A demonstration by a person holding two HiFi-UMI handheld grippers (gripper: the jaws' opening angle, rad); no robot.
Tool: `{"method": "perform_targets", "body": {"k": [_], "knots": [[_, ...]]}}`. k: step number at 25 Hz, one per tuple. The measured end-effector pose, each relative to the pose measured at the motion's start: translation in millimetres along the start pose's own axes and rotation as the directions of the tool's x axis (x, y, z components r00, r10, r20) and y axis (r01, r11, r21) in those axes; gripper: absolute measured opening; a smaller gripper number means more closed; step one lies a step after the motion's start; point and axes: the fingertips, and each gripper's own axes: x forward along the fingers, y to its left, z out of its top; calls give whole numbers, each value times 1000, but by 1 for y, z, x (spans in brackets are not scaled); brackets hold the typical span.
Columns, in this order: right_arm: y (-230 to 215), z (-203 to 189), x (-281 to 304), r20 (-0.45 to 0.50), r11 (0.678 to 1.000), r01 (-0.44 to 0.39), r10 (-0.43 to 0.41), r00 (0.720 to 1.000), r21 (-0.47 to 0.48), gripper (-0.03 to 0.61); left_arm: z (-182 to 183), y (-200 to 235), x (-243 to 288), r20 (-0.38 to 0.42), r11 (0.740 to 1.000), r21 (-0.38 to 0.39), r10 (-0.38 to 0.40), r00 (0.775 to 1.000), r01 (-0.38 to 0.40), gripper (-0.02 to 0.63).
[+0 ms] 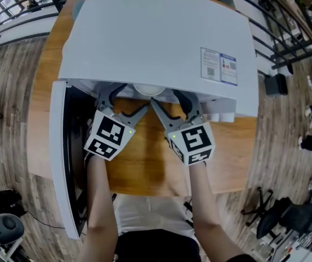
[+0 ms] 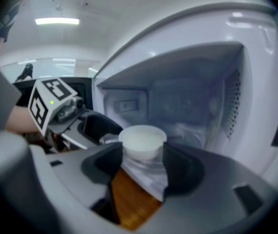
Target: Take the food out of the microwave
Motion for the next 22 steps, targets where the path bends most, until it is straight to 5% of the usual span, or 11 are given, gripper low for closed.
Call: {"method": "perform_targets", "body": {"k": [11,22], "knots": [[2,-1,14,2,997,-6,6,1000,73,275,-2,7,9,-13,999,39,-13,1000,14,347],[-4,-16,8,-70,999,44,-44,997,-4,275,0,12,5,16,998,59,-23,1000,22,345]]}}
